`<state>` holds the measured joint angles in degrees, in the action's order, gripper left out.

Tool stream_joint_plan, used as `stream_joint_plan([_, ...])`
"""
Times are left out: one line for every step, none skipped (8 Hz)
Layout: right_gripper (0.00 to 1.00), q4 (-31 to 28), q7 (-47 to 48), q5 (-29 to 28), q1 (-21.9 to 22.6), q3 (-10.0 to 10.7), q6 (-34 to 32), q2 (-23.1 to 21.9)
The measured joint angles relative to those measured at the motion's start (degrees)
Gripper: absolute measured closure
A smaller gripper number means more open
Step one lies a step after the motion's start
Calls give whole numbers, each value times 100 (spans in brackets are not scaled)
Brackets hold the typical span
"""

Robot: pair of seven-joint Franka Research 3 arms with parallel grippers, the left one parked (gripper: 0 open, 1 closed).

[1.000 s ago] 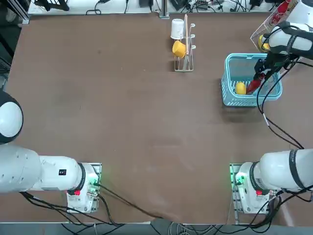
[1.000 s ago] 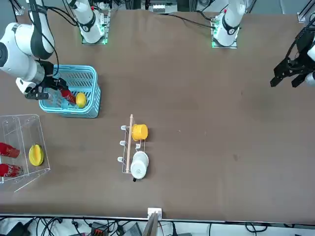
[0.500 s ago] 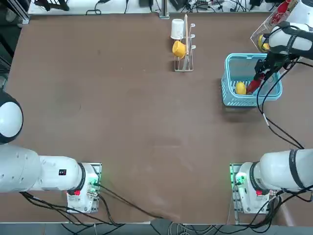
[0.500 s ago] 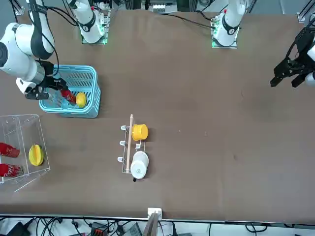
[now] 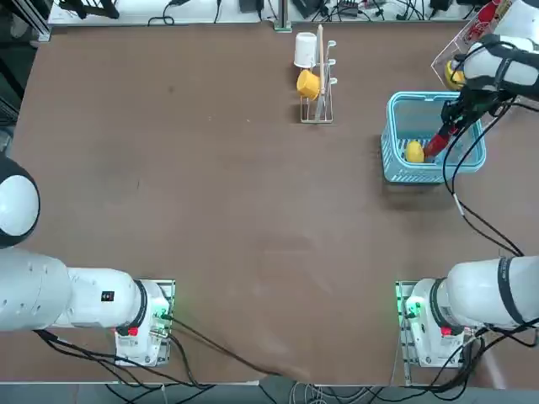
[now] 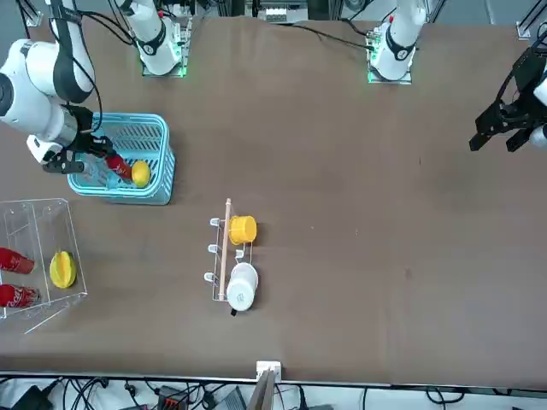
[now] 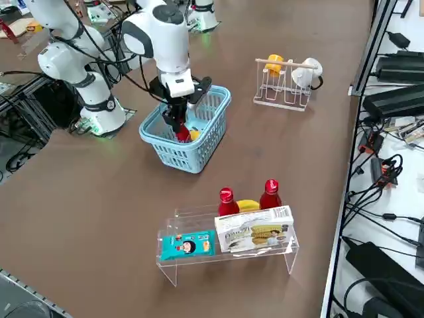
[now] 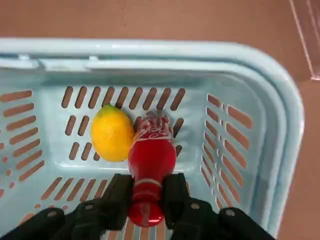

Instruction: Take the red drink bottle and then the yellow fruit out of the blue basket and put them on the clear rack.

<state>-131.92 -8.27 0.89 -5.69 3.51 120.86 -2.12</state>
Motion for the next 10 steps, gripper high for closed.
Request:
stream_joint_plan([62, 453, 0, 1, 0, 0, -506, -8])
stream_joint_plan([62, 934, 0, 1, 0, 0, -1028, -25])
stream_joint_plan([62, 1449, 0, 1, 0, 0, -1558, -53])
stream_joint_plan([62, 2191, 0, 1, -9, 1, -2214, -74])
stream_joint_plan([62, 2505, 0, 7, -24, 8, -2456, -53])
stream_joint_plan([62, 2844, -76, 84, -66, 27, -2649, 13])
stream_joint_plan([62, 3117, -289, 248, -138, 46, -2736, 98])
stream_joint_plan([62, 3332, -637, 418, -255, 73, -2758, 262])
stream_joint_plan([62, 3465, -989, 468, -422, 97, -2754, 489])
stream_joint_plan([62, 3596, -1320, 477, -606, 107, -2727, 720])
